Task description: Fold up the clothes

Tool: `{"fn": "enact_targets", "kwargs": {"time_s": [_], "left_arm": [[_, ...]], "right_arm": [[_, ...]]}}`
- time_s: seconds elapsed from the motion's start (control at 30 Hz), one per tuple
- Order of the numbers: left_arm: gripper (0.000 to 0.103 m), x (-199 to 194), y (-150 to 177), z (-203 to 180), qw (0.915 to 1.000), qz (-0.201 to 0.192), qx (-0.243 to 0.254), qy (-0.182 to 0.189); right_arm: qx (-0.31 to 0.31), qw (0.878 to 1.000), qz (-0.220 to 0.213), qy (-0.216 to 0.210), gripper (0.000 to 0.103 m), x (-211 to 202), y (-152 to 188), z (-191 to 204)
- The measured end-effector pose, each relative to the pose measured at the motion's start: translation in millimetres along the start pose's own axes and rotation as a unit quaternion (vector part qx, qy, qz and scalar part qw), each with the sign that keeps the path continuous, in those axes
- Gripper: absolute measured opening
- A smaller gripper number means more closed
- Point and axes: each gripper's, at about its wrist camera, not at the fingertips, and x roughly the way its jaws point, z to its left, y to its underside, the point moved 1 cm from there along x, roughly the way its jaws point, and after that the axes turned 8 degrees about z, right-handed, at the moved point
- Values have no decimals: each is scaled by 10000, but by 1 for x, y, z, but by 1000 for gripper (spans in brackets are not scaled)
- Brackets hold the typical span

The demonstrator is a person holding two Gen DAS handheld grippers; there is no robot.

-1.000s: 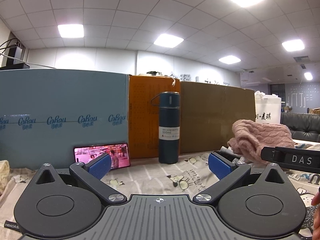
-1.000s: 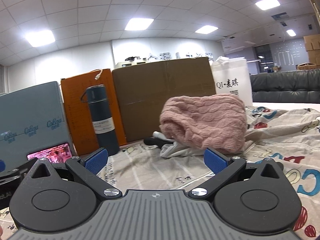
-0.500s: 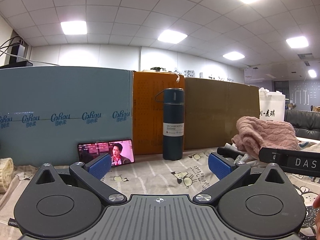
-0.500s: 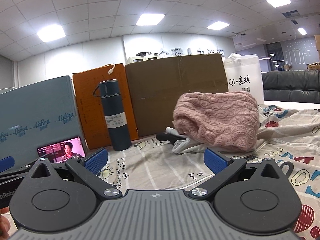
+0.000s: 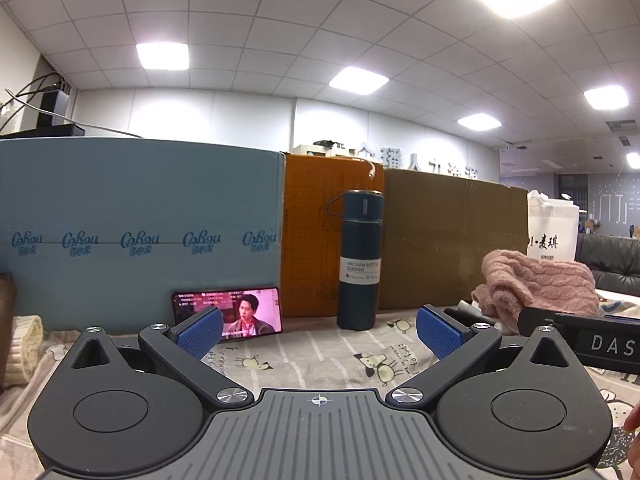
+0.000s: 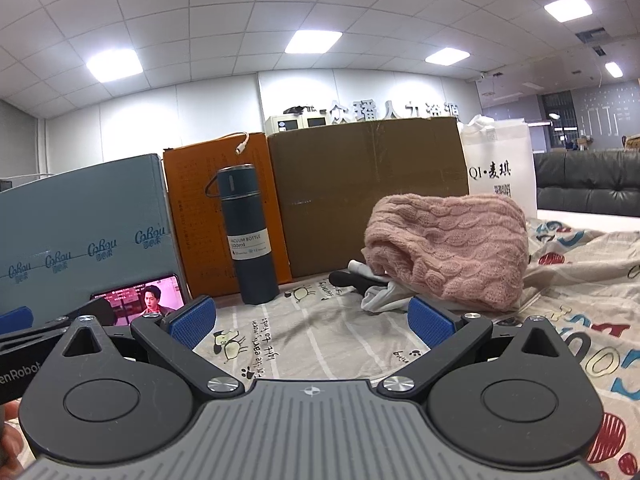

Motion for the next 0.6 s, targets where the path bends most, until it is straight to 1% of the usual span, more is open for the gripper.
{"fn": "enact_targets", "kwargs": {"time_s": [0.17,0.27,0.37,0.5,0.6], "left_arm": [[103,-8,-6,10,9999,-76,-72,-115],[103,-18,-9,21,9995,-157,-123,-228],[103,-30,-11,37,9989,-271,-208,-330],[103,-48,-16,64,9964,-472,-352,-614],[103,-64,-15,86,9912,-814,-429,-955]], "right_arm": [[-116,9999,-88,72,103,-5,-4,9],[-204,9997,-97,-87,103,-6,-7,18],[-373,9984,-58,-431,103,-6,-10,35],[-650,9923,-56,-1049,103,-7,-12,66],[-924,9843,-30,-1506,103,-5,-13,95]]}}
